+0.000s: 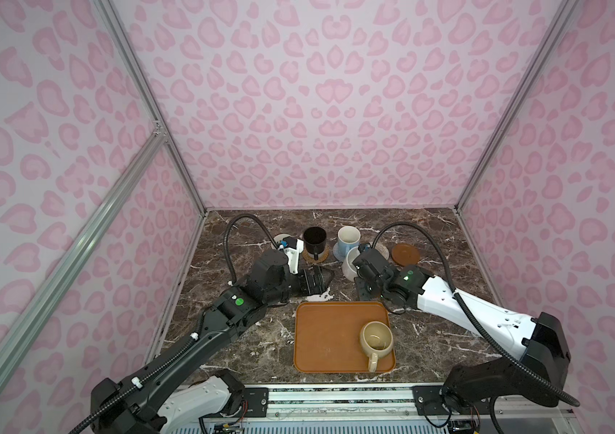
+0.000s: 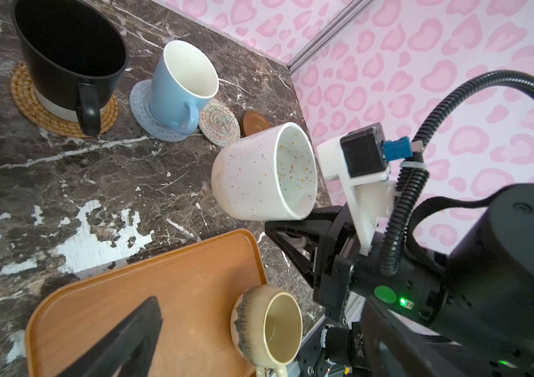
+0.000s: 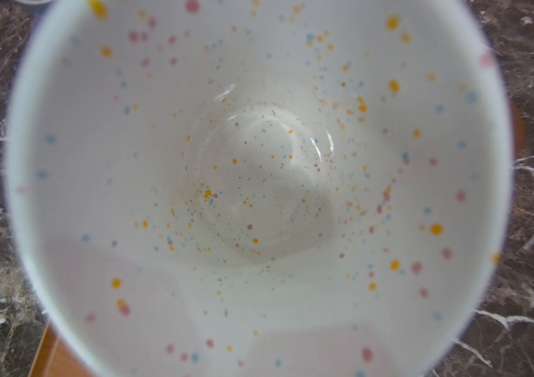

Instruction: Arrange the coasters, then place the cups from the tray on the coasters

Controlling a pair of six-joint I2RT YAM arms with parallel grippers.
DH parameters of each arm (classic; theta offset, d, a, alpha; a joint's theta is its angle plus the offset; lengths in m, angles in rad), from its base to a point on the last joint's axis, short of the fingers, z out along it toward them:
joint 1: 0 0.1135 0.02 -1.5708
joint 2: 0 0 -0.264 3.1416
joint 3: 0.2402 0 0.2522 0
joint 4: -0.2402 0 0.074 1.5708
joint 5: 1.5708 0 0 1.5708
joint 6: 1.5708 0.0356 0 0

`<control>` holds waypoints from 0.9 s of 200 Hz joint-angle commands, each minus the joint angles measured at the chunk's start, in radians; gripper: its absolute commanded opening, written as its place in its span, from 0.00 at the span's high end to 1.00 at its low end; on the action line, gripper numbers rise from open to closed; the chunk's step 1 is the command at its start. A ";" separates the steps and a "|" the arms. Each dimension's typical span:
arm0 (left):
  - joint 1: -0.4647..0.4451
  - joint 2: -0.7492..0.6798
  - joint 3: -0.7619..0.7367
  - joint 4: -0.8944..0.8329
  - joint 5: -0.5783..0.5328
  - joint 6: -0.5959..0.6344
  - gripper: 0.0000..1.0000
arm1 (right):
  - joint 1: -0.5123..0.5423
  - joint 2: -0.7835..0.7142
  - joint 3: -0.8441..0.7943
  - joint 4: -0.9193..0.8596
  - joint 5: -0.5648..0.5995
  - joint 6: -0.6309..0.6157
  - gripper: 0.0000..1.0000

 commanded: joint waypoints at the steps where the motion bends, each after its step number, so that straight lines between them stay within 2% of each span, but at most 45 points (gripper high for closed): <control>1: 0.001 0.038 0.042 0.062 -0.033 0.005 0.03 | -0.064 0.017 0.013 0.060 -0.020 -0.055 1.00; 38: 0.002 0.117 0.112 0.098 -0.071 0.011 0.03 | -0.174 0.068 0.054 0.052 -0.083 -0.094 1.00; 78: 0.001 0.256 0.200 0.124 -0.045 0.003 0.03 | -0.264 0.117 0.094 0.056 -0.099 -0.108 1.00; 128: 0.002 0.401 0.312 0.133 -0.044 0.010 0.03 | -0.348 0.174 0.151 0.059 -0.106 -0.131 1.00; 180: 0.001 0.560 0.435 0.141 -0.015 0.000 0.03 | -0.386 0.261 0.209 0.064 -0.124 -0.143 1.00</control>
